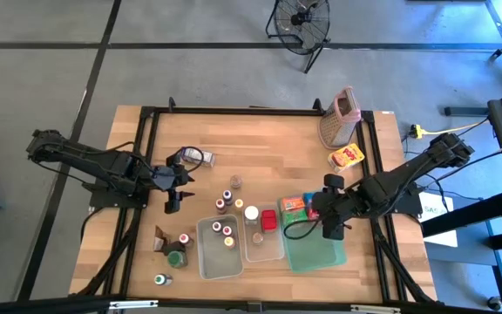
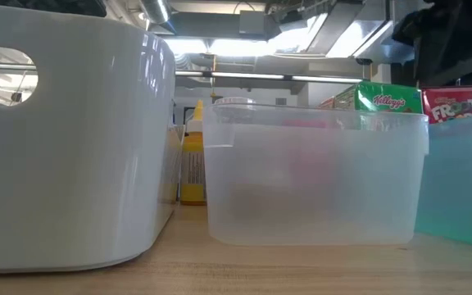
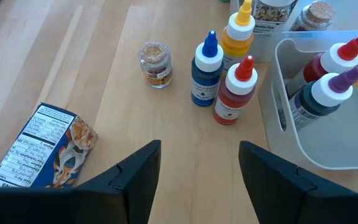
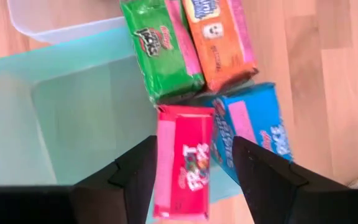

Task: Pick & Place Kitchen Items
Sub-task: Put the red cereal box into the blue bin, then put the pink food coloring bottle into the gray bin

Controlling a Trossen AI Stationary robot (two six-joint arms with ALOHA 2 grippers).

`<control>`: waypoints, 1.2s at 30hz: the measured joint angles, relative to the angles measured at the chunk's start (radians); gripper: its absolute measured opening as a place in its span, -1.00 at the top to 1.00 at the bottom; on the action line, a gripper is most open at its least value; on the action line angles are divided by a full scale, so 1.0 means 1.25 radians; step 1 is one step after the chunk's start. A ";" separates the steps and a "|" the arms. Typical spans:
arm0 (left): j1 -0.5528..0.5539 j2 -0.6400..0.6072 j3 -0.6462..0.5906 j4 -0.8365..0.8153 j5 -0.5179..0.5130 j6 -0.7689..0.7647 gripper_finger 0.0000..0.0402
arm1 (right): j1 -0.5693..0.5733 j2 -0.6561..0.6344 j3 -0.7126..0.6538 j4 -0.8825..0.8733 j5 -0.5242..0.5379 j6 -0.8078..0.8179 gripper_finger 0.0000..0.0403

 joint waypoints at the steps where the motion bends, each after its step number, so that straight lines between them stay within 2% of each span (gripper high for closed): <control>1: 0.000 0.000 0.000 0.000 0.000 0.000 -0.06 | 0.000 0.000 0.011 -0.012 0.000 0.000 -0.05; 17: 0.000 0.000 0.013 -0.003 0.000 0.016 -0.06 | 0.000 -0.001 0.215 -0.083 0.000 -0.035 -0.05; 20: 0.000 0.000 0.038 -0.016 0.065 0.015 -0.06 | 0.000 -0.001 0.219 -0.079 0.000 -0.037 -0.05; 26: -0.003 -0.001 0.101 -0.066 0.315 -0.008 -0.06 | 0.000 0.004 0.219 -0.065 0.009 -0.047 -0.05; 29: -0.025 -0.001 0.105 -0.057 0.386 -0.020 -0.06 | 0.000 0.010 0.219 -0.041 0.009 -0.055 -0.05; 32: -0.065 0.008 0.105 -0.048 0.374 -0.016 -0.06 | 0.000 0.019 0.219 -0.023 0.009 -0.080 -0.05; 36: -0.139 0.032 0.105 -0.047 0.304 -0.007 -0.06 | 0.000 0.035 0.219 -0.001 0.009 -0.113 -0.05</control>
